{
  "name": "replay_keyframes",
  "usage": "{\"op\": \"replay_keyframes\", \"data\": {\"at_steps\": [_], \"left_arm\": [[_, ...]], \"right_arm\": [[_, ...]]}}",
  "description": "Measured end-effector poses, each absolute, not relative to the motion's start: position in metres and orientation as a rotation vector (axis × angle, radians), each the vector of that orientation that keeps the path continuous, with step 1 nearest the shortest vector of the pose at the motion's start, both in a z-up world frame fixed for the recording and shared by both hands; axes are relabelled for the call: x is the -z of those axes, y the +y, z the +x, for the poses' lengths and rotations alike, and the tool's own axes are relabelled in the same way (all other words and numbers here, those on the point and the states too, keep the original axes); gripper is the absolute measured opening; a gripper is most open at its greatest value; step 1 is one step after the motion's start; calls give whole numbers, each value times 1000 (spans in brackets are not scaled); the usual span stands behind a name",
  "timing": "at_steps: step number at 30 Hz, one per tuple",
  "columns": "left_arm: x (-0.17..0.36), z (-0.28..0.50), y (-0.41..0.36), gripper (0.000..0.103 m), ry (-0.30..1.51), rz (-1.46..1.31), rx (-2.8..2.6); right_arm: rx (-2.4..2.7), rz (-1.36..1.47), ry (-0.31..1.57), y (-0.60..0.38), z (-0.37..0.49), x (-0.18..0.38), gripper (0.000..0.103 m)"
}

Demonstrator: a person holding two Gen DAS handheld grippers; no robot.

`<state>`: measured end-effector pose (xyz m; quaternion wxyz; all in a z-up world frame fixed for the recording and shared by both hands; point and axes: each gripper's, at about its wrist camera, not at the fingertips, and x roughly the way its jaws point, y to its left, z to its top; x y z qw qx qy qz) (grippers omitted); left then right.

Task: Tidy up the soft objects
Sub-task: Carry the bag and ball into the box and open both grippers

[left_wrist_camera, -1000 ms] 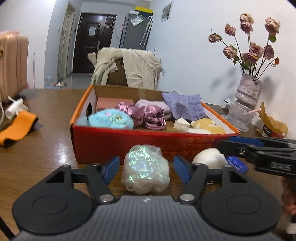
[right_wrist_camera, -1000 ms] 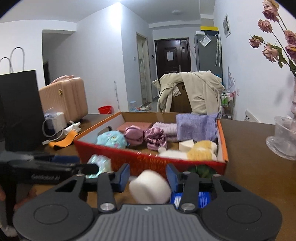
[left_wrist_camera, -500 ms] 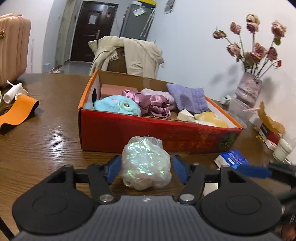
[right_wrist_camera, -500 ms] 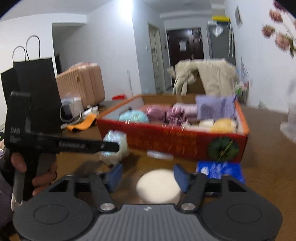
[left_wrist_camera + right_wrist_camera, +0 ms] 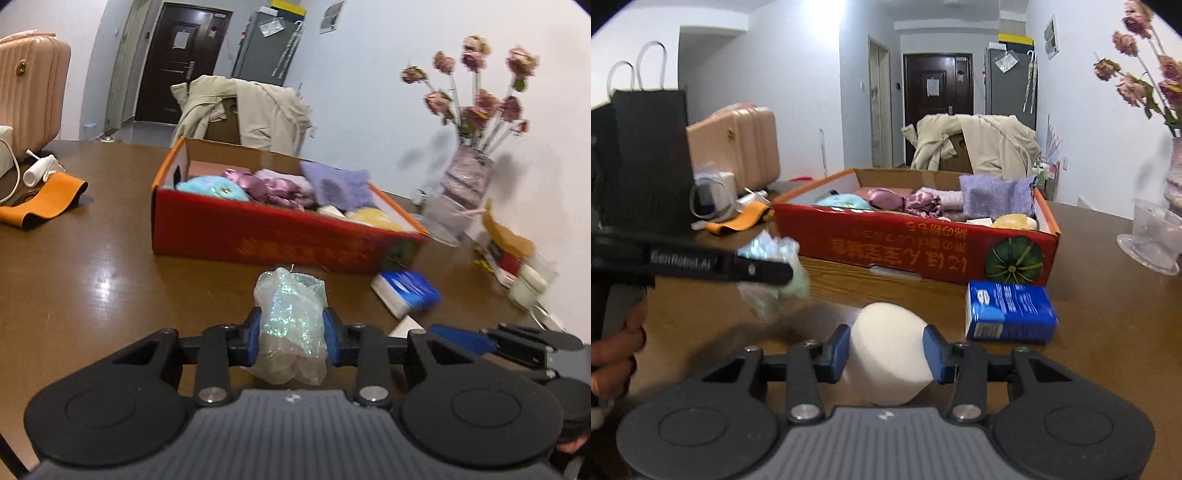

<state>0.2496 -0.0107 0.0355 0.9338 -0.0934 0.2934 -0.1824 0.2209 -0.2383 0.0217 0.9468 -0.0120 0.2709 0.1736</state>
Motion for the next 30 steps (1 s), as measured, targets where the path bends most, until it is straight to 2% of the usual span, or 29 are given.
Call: {"op": "replay_keyframes", "data": {"at_steps": [8, 15, 19, 23, 25, 29, 30], "left_arm": [[-76, 248, -17, 34, 510, -158, 402], [-120, 354, -19, 35, 471, -134, 397], [-105, 425, -27, 35, 560, -147, 360], [-79, 459, -35, 35, 618, -135, 348], [-66, 469, -37, 36, 644, -129, 352], [-52, 467, -40, 41, 683, -92, 355], [-50, 462, -38, 42, 684, -86, 354]], "right_arm": [[-416, 6, 483, -250, 207, -55, 42], [-487, -103, 411, -236, 304, -102, 42], [-499, -152, 484, -214, 379, -90, 42], [-497, -145, 573, -197, 428, -57, 43], [-485, -106, 628, -198, 441, -44, 48], [-524, -37, 657, -212, 436, -45, 48], [-514, -38, 643, -218, 430, -50, 54]]}}
